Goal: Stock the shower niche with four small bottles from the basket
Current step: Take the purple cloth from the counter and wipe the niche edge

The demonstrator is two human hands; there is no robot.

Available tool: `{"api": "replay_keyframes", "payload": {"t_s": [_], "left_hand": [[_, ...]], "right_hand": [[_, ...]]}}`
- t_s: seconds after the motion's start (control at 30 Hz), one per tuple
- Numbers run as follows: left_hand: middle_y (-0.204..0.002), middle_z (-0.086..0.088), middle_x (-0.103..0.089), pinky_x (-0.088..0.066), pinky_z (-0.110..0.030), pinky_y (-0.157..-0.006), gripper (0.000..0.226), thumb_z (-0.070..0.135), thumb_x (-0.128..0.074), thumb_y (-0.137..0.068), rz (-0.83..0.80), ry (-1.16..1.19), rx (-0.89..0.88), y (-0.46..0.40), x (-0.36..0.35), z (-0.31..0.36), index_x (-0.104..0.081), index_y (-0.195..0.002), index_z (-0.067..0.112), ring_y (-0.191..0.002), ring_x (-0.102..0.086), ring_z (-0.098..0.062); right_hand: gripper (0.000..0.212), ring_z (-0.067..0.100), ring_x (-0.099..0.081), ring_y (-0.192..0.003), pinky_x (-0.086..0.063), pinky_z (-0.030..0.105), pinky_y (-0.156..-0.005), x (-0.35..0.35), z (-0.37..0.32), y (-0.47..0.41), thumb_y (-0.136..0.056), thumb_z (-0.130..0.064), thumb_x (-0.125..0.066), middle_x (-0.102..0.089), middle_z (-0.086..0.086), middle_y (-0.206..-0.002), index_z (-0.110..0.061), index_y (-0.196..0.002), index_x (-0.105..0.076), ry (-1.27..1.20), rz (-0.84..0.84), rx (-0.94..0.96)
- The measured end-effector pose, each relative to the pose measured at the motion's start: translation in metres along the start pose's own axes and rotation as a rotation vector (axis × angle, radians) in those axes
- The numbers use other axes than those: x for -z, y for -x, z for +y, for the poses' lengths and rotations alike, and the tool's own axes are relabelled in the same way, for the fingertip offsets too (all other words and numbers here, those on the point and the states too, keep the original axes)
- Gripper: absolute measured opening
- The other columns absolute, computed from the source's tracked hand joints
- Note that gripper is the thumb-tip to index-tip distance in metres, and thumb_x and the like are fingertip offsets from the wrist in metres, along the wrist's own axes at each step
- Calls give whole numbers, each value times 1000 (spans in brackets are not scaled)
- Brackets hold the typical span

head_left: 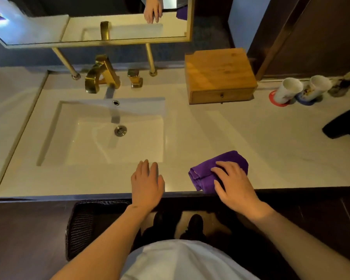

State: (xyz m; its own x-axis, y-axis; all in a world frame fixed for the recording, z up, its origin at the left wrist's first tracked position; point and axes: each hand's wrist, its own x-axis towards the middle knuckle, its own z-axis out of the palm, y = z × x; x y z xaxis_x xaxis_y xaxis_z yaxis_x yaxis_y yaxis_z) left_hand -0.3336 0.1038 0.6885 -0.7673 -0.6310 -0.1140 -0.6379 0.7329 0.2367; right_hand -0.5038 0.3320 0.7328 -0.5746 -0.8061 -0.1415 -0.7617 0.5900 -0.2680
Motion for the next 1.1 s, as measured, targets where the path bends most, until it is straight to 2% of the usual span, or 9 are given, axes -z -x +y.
{"api": "replay_keyframes", "payload": {"t_s": [0.13,0.27,0.37,0.47,0.6,0.67,0.77,0.93,1.1], "left_hand": [[-160,-18,-28,-28,-50,-118,58,38,-30,-98,-58,-30,8,5,-15,-1,-32,-152,15,-150,-21,-36],[-164,-17,-19,-21,-50,-121,61,42,-24,-100,-61,-37,-11,5,-18,-5,-23,-156,17,-152,-14,-35],[-164,-16,-17,-19,-49,-122,62,43,-23,-100,-72,-29,-2,5,-19,-3,-22,-156,18,-153,-11,-33],[-164,-14,-18,-19,-48,-122,62,44,-23,-99,-69,-3,8,7,-17,-2,-24,-156,19,-153,-11,-33],[-163,-14,-22,-19,-47,-121,62,44,-24,-97,-58,26,27,7,-14,0,-30,-154,19,-153,-15,-32],[-163,-13,-24,-20,-47,-121,62,43,-25,-96,-53,33,46,6,-15,1,-32,-153,19,-153,-16,-31],[-162,-13,-27,-22,-47,-120,61,41,-26,-95,-47,27,72,5,-15,4,-35,-151,19,-152,-19,-31],[-162,-13,-27,-22,-47,-121,61,41,-26,-94,-54,25,96,3,-16,7,-35,-151,20,-152,-18,-31],[-162,-13,-27,-22,-48,-121,61,41,-26,-95,-66,22,96,4,-15,7,-35,-151,20,-152,-18,-31]], "right_hand": [[54,18,-30,-144,-29,39,-117,7,26,-16,-96,-47,-38,-33,-6,-158,-34,-148,-38,130,-230,317],[60,22,-21,-149,-23,43,-120,27,57,-42,-97,-50,-35,-17,-2,-165,-41,-154,-18,313,-397,592],[60,25,-25,-147,-28,44,-117,30,65,-60,-98,-54,-32,-18,0,-165,-43,-154,-14,393,-397,666],[63,28,-41,-131,-41,43,-102,16,52,-59,-95,-60,-35,-34,6,-157,-39,-153,-22,387,-281,515],[75,30,-48,-116,-51,40,-87,1,14,-56,-92,-68,-31,-43,11,-142,-27,-154,-23,251,-164,-56],[77,29,-47,-120,-52,39,-88,0,0,-59,-91,-67,-35,-41,12,-141,-23,-153,-27,181,-136,-192],[77,35,-34,-138,-40,47,-105,-8,-8,-59,-88,-62,-45,-29,14,-156,-23,-152,-30,169,-12,-151],[81,34,-6,-152,-16,51,-120,-29,-16,-66,-89,-67,-35,-5,9,-166,-28,-156,-13,93,-7,-186],[80,32,-4,-152,-19,49,-122,-42,-15,-65,-90,-63,-37,-9,6,-166,-25,-157,-13,62,-11,-151]]}}
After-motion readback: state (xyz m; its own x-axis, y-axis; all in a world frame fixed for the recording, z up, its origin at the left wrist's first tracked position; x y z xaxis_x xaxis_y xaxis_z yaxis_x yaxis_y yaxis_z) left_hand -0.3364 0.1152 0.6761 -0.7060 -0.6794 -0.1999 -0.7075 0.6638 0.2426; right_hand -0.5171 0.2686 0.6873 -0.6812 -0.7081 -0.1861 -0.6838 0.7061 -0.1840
